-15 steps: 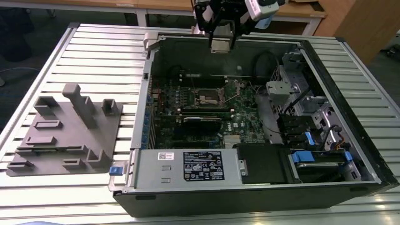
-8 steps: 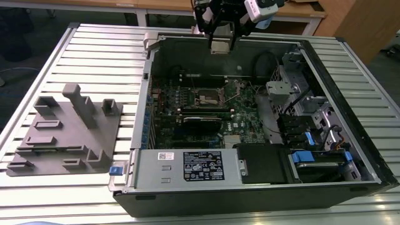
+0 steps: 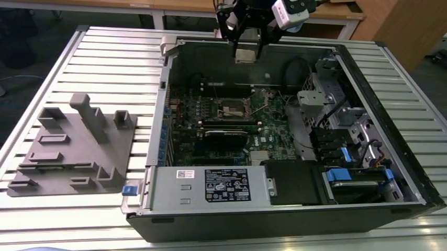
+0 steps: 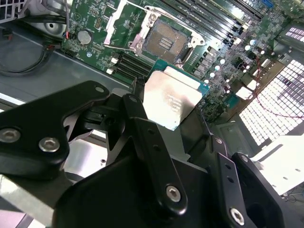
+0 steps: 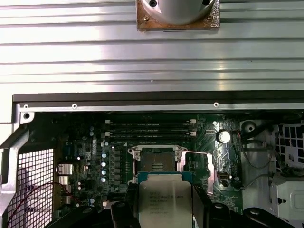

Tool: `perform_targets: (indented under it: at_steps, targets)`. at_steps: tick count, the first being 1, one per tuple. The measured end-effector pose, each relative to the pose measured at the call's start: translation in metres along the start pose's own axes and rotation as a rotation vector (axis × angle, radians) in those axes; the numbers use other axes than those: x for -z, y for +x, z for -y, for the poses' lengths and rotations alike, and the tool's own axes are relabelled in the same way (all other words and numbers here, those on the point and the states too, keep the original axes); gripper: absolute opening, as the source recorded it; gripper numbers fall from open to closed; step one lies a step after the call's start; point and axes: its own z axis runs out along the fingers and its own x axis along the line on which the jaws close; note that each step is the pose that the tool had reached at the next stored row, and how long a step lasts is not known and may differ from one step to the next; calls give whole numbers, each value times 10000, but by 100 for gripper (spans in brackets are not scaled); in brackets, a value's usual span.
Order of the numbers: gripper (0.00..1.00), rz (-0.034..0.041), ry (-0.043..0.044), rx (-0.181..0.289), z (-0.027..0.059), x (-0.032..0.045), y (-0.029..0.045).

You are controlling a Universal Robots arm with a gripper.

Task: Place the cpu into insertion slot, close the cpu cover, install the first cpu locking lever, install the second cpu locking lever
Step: 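Place the cpu into insertion slot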

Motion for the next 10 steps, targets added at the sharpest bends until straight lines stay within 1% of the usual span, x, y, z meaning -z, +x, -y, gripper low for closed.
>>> perform_targets:
  at_steps: [10]
  targets:
    - [54, 1, -3, 1, 1, -13, 0]
